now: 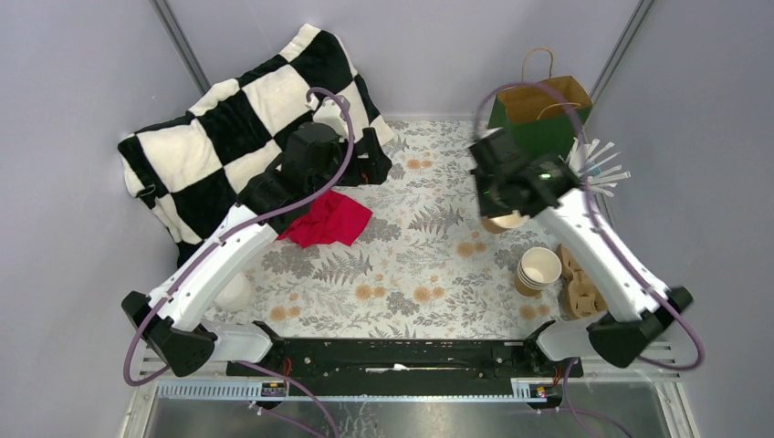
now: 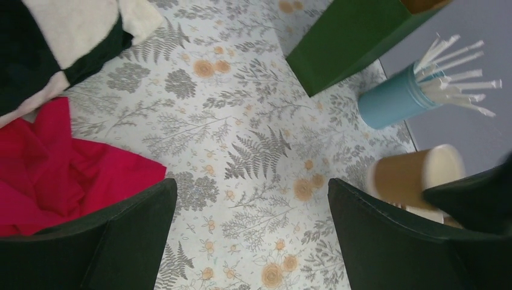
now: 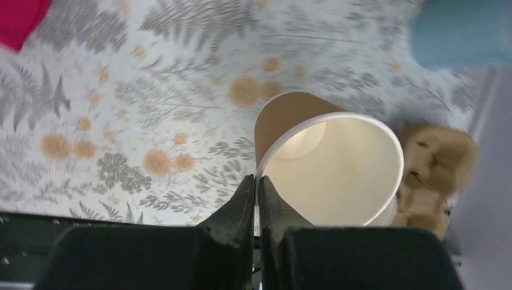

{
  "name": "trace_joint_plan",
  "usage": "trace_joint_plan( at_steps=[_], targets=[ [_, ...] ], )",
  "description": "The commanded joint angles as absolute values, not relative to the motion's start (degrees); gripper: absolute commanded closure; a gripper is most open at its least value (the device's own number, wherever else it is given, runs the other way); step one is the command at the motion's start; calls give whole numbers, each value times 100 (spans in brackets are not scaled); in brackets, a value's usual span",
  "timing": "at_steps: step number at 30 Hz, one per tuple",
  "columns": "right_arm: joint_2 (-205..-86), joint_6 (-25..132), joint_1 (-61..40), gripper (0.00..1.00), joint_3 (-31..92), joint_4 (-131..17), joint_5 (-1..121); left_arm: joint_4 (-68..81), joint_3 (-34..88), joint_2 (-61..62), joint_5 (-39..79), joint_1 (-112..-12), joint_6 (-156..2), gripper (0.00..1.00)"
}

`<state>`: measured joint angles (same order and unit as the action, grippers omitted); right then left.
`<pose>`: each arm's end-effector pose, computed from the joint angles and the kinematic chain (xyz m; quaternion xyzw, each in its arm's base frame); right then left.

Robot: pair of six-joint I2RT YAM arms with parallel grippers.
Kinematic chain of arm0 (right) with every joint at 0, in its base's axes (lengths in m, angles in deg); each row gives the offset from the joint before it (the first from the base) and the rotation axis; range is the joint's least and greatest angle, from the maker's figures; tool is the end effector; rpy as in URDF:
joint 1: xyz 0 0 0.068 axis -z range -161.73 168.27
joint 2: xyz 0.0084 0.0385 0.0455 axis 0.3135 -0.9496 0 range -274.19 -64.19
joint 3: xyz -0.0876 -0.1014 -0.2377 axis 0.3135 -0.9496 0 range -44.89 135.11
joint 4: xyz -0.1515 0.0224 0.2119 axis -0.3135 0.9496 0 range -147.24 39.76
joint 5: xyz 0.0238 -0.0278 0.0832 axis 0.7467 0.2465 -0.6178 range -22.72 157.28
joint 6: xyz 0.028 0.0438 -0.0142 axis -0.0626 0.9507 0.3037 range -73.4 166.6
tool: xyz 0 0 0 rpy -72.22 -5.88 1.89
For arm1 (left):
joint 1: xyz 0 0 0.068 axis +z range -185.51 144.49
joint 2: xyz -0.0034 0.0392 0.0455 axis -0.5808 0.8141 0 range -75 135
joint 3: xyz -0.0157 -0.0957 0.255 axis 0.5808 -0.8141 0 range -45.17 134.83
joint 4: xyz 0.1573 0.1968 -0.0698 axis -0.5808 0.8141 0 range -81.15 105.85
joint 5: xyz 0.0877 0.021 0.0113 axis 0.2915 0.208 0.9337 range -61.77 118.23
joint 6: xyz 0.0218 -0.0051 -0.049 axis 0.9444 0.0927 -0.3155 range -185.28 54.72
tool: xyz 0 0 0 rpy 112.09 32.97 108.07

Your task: Pack the takeout coffee

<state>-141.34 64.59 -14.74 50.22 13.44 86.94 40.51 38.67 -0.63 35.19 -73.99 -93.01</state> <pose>0.2086 0.1213 0.4181 -0.0679 0.9327 -0.0104 0.3540 0.2234 -0.1719 0.4260 0.0440 0.8280 -0.2618 0.4938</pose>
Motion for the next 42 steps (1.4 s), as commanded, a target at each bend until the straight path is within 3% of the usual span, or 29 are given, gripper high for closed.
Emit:
trace_joint_plan(
  at_steps=[1,9,26,27,30,34,38,42],
  targets=[
    [-14774,5898,-2410,100,4303,-70,7970,4046,3878,-459,4322,-7418,-9518,1],
    [-16070,5455,-3764,100,4069,-1218,7936,4582,3858,-925,5183,-7413,-9575,1],
    [-16650,5373,-4051,100,3525,-1749,8455,4884,3824,-1331,5542,-7415,-9706,1],
    [-16652,5372,-4059,98,3545,-1735,8456,4880,3820,-1326,5540,-7415,-9710,1],
    [-16612,5398,-4079,73,3861,-1399,8548,4874,3826,-1305,5533,-7418,-9697,1],
    [-16217,5501,-4073,53,4738,-718,8825,4875,3891,-1270,5545,-7418,-9642,1],
    [-15569,5661,-4066,43,5030,-461,8970,4881,3823,-1264,5541,-7416,-9690,1],
    [-14748,6023,-3845,41,4021,-774,8982,4949,3349,-1386,5420,-7417,-10214,1]
  ],
)
